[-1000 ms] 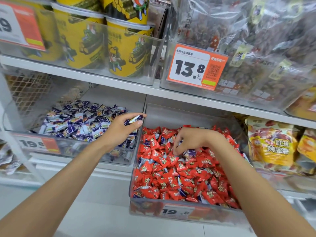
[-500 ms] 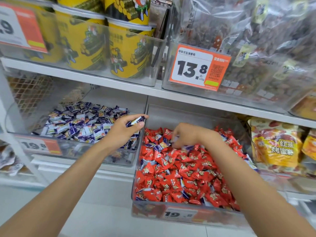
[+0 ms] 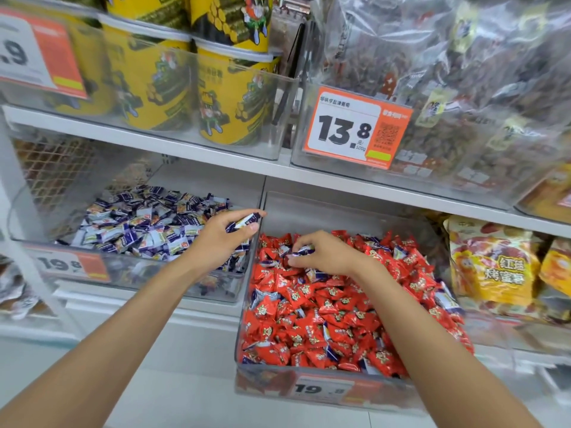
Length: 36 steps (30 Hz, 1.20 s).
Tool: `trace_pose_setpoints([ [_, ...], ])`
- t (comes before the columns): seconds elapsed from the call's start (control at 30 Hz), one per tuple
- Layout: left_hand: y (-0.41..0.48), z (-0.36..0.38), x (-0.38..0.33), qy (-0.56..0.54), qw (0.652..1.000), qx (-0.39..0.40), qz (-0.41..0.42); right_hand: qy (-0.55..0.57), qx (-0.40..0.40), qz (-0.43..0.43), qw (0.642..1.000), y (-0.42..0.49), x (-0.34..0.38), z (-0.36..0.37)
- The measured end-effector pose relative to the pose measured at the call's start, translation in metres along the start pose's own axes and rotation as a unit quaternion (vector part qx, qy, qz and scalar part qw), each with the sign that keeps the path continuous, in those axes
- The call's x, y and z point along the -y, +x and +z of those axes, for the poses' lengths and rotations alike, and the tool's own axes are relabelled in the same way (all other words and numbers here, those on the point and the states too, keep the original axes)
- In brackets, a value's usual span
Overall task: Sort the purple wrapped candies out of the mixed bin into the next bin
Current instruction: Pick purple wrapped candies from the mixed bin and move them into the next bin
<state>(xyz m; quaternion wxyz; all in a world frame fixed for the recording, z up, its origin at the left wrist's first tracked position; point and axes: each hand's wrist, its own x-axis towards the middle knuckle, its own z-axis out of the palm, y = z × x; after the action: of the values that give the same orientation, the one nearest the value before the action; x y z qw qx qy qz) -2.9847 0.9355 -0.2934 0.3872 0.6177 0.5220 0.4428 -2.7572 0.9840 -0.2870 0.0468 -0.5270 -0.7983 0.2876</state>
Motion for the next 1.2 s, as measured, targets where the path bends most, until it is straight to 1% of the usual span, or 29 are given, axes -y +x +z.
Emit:
trace_pose_setpoints([
  [0.1, 0.000, 0.000, 0.000, -0.007, 1.000, 0.007, -0.003, 0.024, -0.047, 0.007, 0.999, -0.008, -0.012, -0.015],
  [0.17, 0.001, 0.001, 0.000, -0.008, 1.000, 0.007, -0.003, 0.039, -0.056, -0.023, 0.997, -0.008, -0.006, -0.014],
  [0.23, 0.001, 0.001, 0.000, -0.005, 1.000, 0.006, 0.001, 0.050, -0.029, -0.046, 0.997, -0.001, 0.006, -0.003],
  [0.27, 0.001, 0.001, 0.001, -0.003, 1.000, 0.005, 0.004, 0.033, -0.004, -0.053, 0.998, 0.004, 0.014, 0.005],
  [0.33, 0.000, 0.001, 0.001, -0.004, 1.000, 0.003, 0.009, -0.054, 0.053, -0.073, 0.994, 0.017, 0.024, 0.022],
  [0.37, 0.000, 0.001, 0.001, -0.005, 1.000, 0.002, 0.010, -0.096, 0.069, -0.073, 0.990, 0.023, 0.027, 0.027],
  [0.4, 0.000, 0.001, 0.001, -0.007, 1.000, 0.003, 0.010, -0.111, 0.071, -0.064, 0.989, 0.027, 0.026, 0.028],
  [0.47, -0.001, 0.001, 0.001, -0.008, 1.000, 0.005, 0.009, -0.073, 0.045, -0.037, 0.996, 0.023, 0.024, 0.016],
  [0.53, -0.001, 0.001, 0.002, -0.013, 1.000, 0.008, 0.007, 0.022, 0.006, -0.027, 0.999, 0.006, 0.020, 0.001],
  [0.6, 0.000, 0.000, 0.002, -0.018, 1.000, 0.008, 0.004, 0.099, -0.003, -0.037, 0.994, -0.015, 0.022, -0.009],
  [0.67, 0.000, 0.001, 0.002, -0.020, 1.000, 0.007, 0.003, 0.118, 0.018, -0.070, 0.990, -0.031, 0.031, -0.007],
  [0.77, 0.000, 0.002, 0.001, -0.021, 1.000, 0.000, 0.005, 0.039, 0.087, -0.092, 0.991, -0.031, 0.038, 0.010],
  [0.83, -0.001, 0.002, 0.000, -0.016, 1.000, 0.000, 0.009, -0.011, 0.143, -0.071, 0.987, -0.024, 0.040, 0.026],
  [0.9, -0.002, 0.002, 0.000, -0.014, 1.000, 0.000, 0.010, -0.038, 0.168, -0.042, 0.984, -0.022, 0.044, 0.034],
  [0.97, -0.002, 0.002, 0.000, -0.015, 1.000, -0.001, 0.010, -0.016, 0.152, -0.049, 0.987, -0.026, 0.044, 0.032],
  [1.1, -0.002, 0.002, -0.001, -0.015, 1.000, 0.003, 0.004, 0.110, 0.093, -0.051, 0.988, -0.044, 0.035, 0.016],
  [1.2, -0.004, 0.000, -0.004, -0.006, 1.000, 0.001, 0.005, 0.168, 0.046, -0.041, 0.984, -0.061, 0.033, 0.008],
])
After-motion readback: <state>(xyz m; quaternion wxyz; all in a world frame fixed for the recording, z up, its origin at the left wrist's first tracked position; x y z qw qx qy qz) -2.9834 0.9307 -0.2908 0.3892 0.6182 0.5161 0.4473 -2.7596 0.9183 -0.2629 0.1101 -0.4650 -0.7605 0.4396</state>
